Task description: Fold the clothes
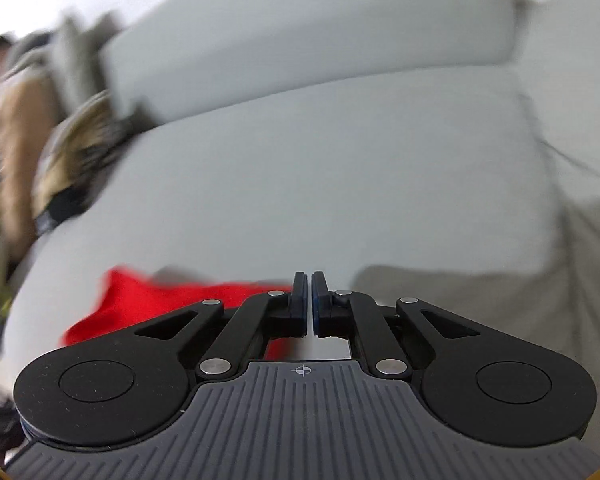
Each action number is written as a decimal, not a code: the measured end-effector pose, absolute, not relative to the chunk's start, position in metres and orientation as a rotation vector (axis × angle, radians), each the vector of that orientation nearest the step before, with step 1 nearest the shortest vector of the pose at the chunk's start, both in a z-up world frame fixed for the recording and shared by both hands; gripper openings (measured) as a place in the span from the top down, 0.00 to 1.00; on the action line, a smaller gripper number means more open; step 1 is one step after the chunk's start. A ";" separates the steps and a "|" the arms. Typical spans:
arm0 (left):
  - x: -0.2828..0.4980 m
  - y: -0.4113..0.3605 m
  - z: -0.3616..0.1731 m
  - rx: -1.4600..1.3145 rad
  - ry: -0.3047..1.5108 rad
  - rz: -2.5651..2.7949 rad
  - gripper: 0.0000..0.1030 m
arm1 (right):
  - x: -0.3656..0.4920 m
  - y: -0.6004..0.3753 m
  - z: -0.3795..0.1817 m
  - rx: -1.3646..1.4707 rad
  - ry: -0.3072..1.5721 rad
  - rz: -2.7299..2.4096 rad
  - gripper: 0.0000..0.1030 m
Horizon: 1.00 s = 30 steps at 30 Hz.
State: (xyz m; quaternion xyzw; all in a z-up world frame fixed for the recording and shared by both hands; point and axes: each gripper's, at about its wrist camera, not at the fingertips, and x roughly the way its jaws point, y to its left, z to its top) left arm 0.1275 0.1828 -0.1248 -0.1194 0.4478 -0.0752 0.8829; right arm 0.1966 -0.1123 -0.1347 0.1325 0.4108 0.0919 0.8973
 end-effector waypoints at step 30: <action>0.063 0.170 -0.085 -0.284 0.886 -0.287 0.69 | 0.068 -0.131 -0.061 0.299 0.867 0.171 0.51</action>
